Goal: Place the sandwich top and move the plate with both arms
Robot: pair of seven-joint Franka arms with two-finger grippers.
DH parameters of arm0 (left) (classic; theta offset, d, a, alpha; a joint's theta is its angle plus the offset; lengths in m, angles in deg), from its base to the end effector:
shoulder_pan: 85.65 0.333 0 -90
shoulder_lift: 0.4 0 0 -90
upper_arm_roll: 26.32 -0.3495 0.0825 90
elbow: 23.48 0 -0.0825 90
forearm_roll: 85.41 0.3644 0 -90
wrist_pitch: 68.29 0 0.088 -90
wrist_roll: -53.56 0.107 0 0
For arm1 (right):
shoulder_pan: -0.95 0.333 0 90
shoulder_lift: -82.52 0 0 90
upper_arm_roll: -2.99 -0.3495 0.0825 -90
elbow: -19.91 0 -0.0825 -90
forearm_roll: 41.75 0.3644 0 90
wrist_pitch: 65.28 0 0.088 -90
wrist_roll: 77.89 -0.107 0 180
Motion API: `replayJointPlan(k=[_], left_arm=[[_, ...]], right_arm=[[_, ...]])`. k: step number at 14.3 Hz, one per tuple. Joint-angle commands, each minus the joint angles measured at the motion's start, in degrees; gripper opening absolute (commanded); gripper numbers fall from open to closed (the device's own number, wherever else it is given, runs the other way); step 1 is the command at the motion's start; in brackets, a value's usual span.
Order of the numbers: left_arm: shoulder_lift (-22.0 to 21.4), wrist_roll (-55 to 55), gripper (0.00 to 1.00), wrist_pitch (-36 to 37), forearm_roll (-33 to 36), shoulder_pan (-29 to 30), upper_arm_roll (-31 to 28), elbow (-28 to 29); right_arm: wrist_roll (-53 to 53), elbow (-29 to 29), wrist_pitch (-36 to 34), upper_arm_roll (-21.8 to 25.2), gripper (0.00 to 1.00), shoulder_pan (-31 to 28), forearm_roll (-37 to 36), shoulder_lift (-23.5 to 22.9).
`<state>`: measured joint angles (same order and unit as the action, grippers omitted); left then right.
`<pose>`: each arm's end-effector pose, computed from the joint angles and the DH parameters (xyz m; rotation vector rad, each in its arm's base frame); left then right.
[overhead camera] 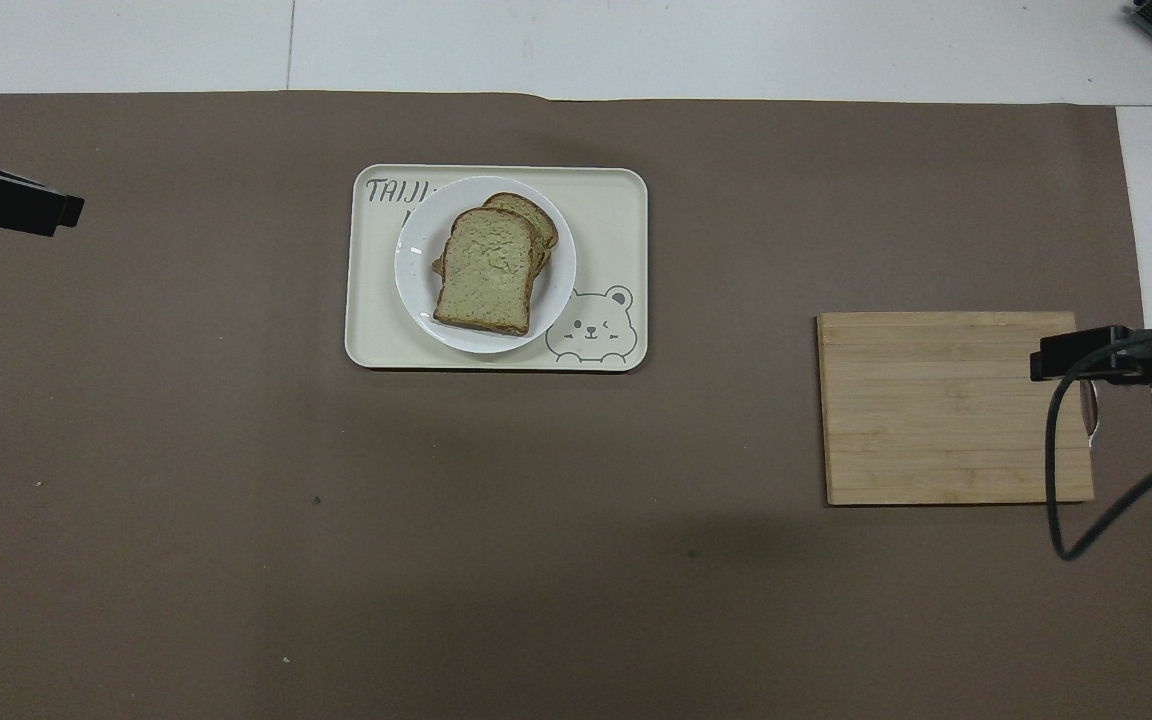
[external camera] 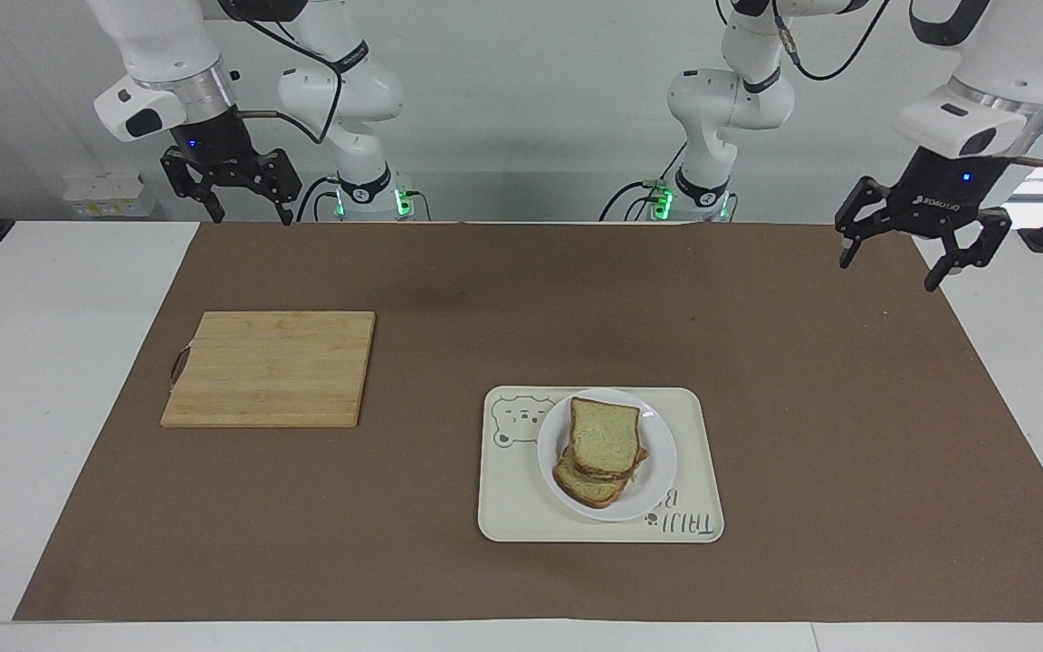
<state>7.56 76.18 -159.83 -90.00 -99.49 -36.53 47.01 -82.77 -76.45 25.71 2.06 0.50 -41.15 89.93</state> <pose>0.5772 -0.0560 0.7385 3.0177 -0.7222 0.3684 0.4913 0.0059 0.6756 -3.1288 0.1203 -0.0550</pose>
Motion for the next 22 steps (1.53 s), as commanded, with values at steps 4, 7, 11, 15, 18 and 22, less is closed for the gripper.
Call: replayJointPlan(k=[4, 7, 11, 15, 18, 22], left_arm=[[-6.38, -1.52, 1.0, 7.25, 2.13, 1.01, -0.94, 5.63], [-7.08, -7.65, 1.0, 9.17, 2.39, 1.1, -1.74, 5.45], [-8.83, -8.65, 1.0, 16.82, 3.97, 2.41, 0.1, 5.36], [-8.84, -8.65, 1.0, 21.23, 4.5, 15.49, 14.06, 4.66], [-8.84, -8.65, 1.0, 21.32, 4.5, 15.52, 14.26, 4.75], [-9.71, -9.35, 1.0, 20.7, 4.32, 9.82, 9.63, 4.84]], right_arm=[[0.93, -0.93, 0.07, -0.21, 1.0, -1.04, -0.17, 0.85], [0.84, -1.02, 0.07, -0.12, 1.0, -1.31, -0.34, 0.77], [0.84, -1.02, -0.02, 0.06, 1.0, -0.87, -1.05, 0.68], [0.84, -1.02, -0.02, 0.85, 1.0, -0.69, -1.05, 0.5], [0.75, -1.02, -0.02, 1.37, 1.0, -0.61, -1.05, 0.41], [0.75, -1.02, -0.02, 1.46, 1.0, -0.52, -1.05, 0.41]])
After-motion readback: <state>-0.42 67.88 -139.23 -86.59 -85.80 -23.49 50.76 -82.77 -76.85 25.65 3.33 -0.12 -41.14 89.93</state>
